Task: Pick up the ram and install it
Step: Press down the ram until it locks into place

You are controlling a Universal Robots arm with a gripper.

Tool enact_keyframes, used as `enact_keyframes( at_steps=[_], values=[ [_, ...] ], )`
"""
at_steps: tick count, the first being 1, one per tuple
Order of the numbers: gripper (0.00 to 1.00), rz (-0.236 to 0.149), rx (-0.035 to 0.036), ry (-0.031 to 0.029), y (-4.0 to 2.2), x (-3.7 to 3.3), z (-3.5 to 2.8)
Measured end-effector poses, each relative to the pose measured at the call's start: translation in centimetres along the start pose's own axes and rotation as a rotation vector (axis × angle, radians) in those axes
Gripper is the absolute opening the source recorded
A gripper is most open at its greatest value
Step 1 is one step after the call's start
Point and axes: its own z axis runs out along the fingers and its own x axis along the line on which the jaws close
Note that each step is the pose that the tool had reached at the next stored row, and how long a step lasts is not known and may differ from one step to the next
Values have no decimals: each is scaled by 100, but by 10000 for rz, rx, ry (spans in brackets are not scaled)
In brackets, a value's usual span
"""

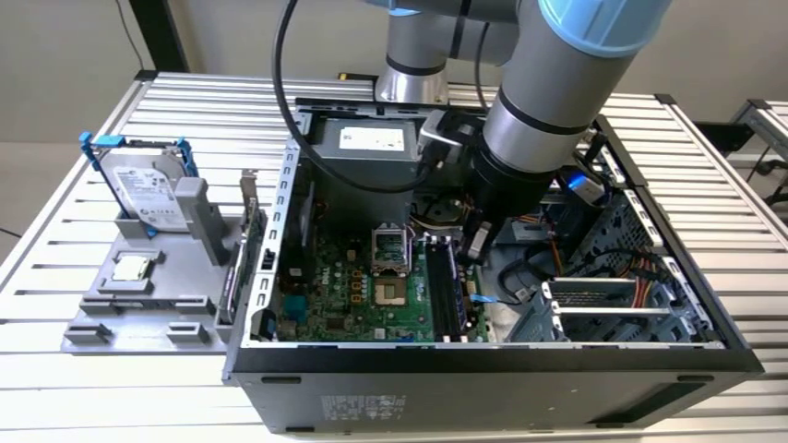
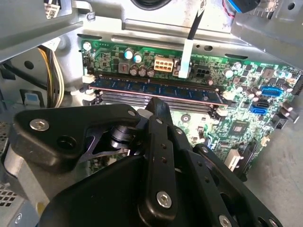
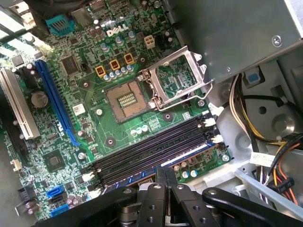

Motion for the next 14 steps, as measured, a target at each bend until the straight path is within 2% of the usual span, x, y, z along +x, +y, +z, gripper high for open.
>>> enact_keyframes(
  at_steps=[14],
  values=[
    [0, -245, 0, 20, 0, 0, 0]
  ],
)
